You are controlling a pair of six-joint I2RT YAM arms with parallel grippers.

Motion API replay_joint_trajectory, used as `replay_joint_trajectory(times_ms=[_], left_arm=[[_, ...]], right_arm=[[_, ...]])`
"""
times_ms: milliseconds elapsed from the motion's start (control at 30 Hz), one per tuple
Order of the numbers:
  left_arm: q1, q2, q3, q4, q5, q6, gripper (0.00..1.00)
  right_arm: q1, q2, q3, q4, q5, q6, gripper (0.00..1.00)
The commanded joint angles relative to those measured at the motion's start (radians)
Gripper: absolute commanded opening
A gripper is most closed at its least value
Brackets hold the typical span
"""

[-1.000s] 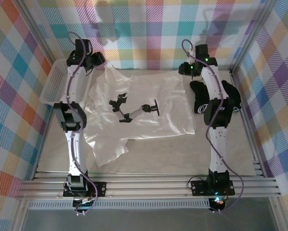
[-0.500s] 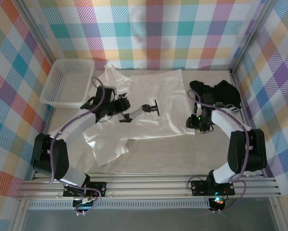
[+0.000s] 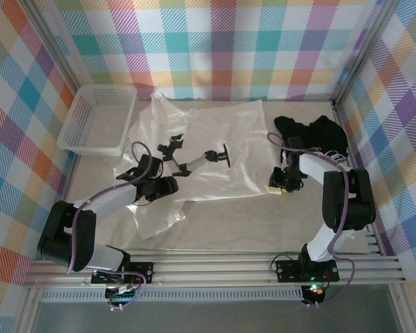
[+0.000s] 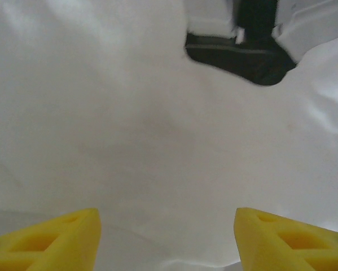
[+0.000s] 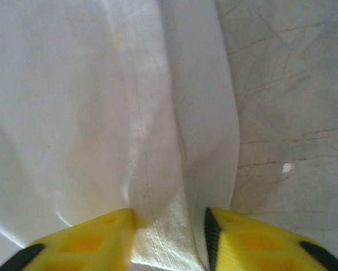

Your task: Fold the inside-out t-shirt

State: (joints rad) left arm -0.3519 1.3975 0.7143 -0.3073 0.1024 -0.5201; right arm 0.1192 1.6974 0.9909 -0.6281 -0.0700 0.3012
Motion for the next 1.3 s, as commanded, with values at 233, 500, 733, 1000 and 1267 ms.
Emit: replay_joint_trajectory(times_ms=[233, 500, 733, 1000, 1267], left_arm=[[0.011, 0.061, -0.112, 0.063, -0.055, -0.002, 0.64], [0.013, 0.062, -0.142, 0.074, -0.070, -0.011, 0.64], [0.013, 0.071, -0.134, 0.074, -0.049, -0.008, 0.64], [0.010, 0.054, -0.129, 0.074, -0.006, -0.012, 0.64], [0.006, 0.045, -0.113, 0.062, 0.011, -0.006, 0.64]], right_arm=[[-0.002, 0.011, 0.064, -0.062, 0.080, -0.059, 0.14], [-0.020, 0.043, 0.131, -0.134, 0.189, -0.110, 0.12], [-0.020, 0.072, 0.179, -0.148, 0.212, -0.112, 0.22], [-0.028, -0.035, 0.088, -0.143, 0.126, -0.058, 0.43], [-0.105, -0.057, -0.007, -0.071, -0.020, -0.007, 0.49]])
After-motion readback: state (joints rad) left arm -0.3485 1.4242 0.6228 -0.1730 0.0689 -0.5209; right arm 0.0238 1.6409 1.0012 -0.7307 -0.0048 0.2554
